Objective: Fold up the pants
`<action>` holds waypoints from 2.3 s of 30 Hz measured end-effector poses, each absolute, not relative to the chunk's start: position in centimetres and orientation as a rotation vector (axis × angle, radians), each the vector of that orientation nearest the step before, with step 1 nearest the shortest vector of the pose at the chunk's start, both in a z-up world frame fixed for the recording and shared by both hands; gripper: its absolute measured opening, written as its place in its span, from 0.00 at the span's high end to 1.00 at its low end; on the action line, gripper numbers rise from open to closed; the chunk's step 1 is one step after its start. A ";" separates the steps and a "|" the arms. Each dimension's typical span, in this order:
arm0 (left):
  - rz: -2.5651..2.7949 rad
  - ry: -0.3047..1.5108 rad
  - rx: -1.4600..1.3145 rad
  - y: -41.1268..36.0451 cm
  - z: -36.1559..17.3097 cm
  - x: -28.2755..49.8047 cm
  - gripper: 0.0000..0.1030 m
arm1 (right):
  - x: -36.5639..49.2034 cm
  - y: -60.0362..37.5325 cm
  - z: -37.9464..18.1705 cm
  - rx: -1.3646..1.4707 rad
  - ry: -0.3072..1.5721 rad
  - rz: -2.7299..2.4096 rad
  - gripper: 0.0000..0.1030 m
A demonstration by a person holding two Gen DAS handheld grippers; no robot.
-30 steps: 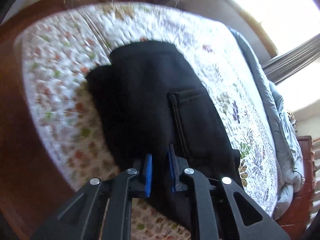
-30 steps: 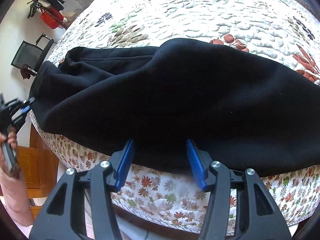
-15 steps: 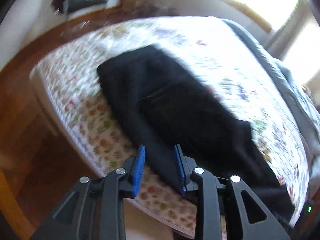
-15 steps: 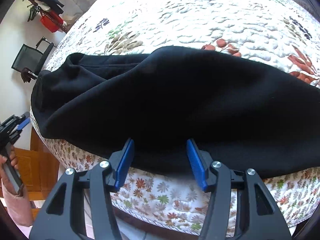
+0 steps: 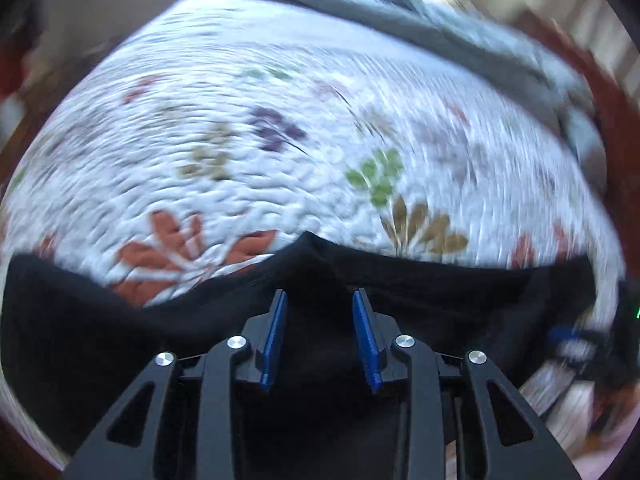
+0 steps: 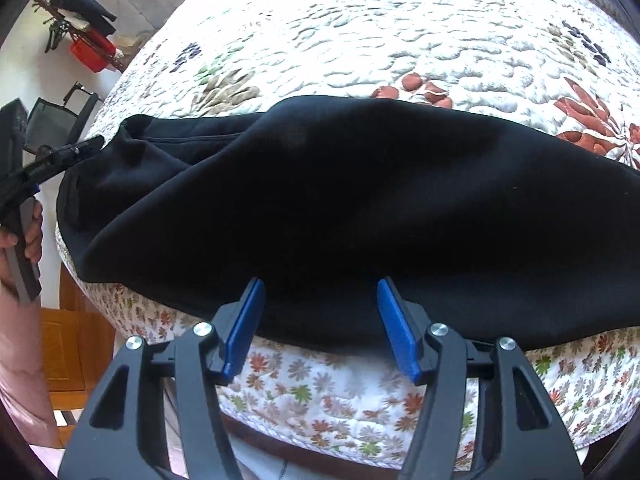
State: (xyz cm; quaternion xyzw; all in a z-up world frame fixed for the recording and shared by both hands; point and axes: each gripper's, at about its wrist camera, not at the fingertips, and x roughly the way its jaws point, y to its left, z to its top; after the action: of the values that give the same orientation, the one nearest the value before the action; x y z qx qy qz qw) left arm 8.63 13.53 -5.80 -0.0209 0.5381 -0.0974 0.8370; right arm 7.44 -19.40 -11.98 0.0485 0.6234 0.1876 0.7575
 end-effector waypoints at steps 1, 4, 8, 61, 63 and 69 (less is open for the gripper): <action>-0.217 1.145 -0.006 13.2 -6.1 9.0 0.65 | 7.6 -19.6 -12.1 0.112 1.361 0.401 0.43; -0.270 1.162 0.072 12.4 -7.0 9.7 0.58 | 7.9 -19.8 -12.5 0.127 1.370 0.399 0.42; -0.400 1.216 0.053 12.0 -7.7 10.7 0.53 | 8.1 -19.5 -12.7 0.125 1.376 0.396 0.37; -0.280 1.181 -0.005 15.4 -9.5 14.1 0.83 | 9.4 -20.8 -13.3 0.215 1.372 0.405 0.30; -0.247 1.128 -0.082 16.2 -8.4 13.1 0.85 | 9.5 -21.0 -13.3 0.228 1.370 0.405 0.30; -0.106 1.080 -0.090 15.9 -10.4 13.0 0.82 | 9.8 -21.1 -13.8 0.234 1.371 0.399 0.30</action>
State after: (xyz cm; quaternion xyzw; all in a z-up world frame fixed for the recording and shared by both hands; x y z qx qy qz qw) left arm 13.02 15.89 -10.44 -0.0429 0.5136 -0.0503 0.8555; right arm 9.85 -21.06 -13.78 0.1068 0.6273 0.1823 0.7496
